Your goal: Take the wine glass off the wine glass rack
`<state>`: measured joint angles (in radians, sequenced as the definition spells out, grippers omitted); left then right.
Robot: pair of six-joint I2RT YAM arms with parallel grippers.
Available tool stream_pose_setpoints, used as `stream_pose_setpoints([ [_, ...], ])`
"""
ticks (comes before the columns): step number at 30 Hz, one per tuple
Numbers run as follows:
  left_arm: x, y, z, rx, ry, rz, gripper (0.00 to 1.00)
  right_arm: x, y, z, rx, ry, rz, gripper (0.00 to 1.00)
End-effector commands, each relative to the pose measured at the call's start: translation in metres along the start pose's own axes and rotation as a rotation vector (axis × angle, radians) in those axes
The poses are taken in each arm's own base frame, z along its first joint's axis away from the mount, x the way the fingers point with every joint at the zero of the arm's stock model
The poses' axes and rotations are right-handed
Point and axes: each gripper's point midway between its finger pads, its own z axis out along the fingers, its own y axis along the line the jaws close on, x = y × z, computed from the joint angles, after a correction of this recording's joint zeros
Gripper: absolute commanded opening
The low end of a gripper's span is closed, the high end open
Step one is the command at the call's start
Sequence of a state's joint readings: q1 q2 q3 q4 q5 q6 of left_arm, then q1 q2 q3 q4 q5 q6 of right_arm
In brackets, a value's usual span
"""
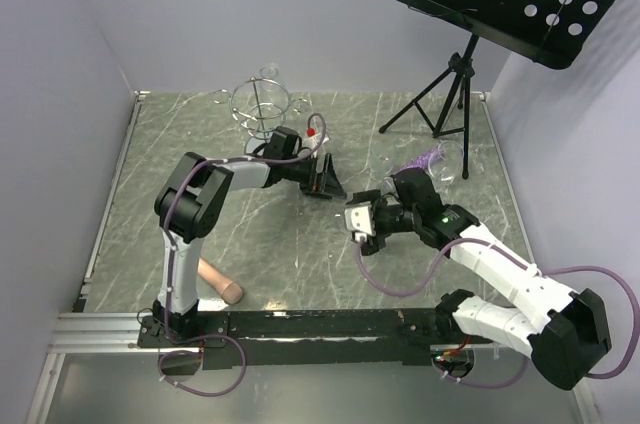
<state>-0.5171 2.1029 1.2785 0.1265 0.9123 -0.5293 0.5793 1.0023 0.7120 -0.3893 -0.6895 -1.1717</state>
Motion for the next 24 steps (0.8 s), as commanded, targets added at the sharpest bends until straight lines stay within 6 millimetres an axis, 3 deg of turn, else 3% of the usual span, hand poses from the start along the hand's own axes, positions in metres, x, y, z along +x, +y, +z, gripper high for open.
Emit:
stream_pose_setpoints([
  [1, -0.013, -0.009, -0.012, -0.038, -0.030, 0.087, 1.00, -0.018, -0.046, -0.020, 0.170, -0.001, 0.133, 0.59],
  [4, -0.010, -0.009, -0.015, -0.049, -0.005, 0.133, 1.00, -0.008, -0.058, -0.028, 0.234, 0.030, 0.243, 0.58],
  [10, 0.020, 0.007, -0.032, -0.090, 0.174, 0.218, 1.00, 0.026, -0.088, -0.054, 0.380, 0.086, 0.472, 0.57],
  [16, 0.034, 0.015, -0.051, -0.096, 0.218, 0.340, 1.00, 0.051, -0.108, -0.079, 0.502, 0.123, 0.543, 0.56],
  [24, 0.018, 0.013, -0.062, -0.112, 0.194, 0.337, 1.00, 0.078, -0.119, -0.103, 0.583, 0.148, 0.667, 0.55],
])
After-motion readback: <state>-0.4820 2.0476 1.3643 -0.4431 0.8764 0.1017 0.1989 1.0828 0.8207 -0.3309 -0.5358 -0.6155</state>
